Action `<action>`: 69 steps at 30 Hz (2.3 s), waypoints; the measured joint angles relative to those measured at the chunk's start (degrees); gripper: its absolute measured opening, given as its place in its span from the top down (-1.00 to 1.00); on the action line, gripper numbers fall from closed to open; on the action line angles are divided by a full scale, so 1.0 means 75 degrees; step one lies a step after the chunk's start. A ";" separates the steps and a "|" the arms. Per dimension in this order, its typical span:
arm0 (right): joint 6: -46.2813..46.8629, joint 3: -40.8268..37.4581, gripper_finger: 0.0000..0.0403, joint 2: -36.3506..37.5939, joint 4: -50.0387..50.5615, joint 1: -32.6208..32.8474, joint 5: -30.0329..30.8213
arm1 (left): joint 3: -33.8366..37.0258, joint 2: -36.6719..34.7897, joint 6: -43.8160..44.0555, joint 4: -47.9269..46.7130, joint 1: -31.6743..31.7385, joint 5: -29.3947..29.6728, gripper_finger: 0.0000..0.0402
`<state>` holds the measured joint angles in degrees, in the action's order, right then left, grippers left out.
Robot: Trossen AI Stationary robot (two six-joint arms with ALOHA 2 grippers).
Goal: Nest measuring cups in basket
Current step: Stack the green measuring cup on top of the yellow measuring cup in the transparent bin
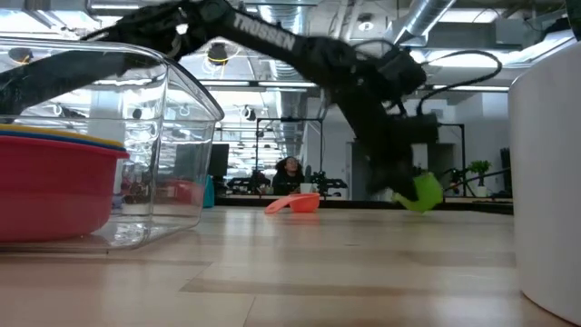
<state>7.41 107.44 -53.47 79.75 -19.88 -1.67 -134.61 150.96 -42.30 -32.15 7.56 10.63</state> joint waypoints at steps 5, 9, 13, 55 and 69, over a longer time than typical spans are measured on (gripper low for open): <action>-0.0050 0.0000 0.87 -0.0003 0.0001 0.0000 0.0000 | -0.0034 -0.0894 0.1025 -0.1871 -0.0226 0.0819 0.99; -0.0057 0.0000 0.87 -0.0003 0.0002 0.0000 0.0000 | -0.0054 -0.1772 0.2989 -0.3332 -0.0426 0.0833 1.00; -0.0053 0.0000 0.87 -0.0003 -0.0001 0.0000 0.0002 | -0.0050 -0.2419 0.5461 -0.5082 -0.0662 0.0828 1.00; 0.0752 -0.0003 0.87 -0.0006 0.0043 -0.0003 -0.0213 | 0.2486 -0.4753 1.9310 -0.7710 -0.6372 0.1122 1.00; 0.0397 -0.0003 0.87 -0.0006 0.0434 -0.0003 -0.0207 | 0.3416 -0.4739 1.9157 -0.7124 -0.6029 -0.0088 1.00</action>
<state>10.39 107.42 -53.52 83.00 -19.90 -3.22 -109.00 115.42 101.38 -85.58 -37.66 9.97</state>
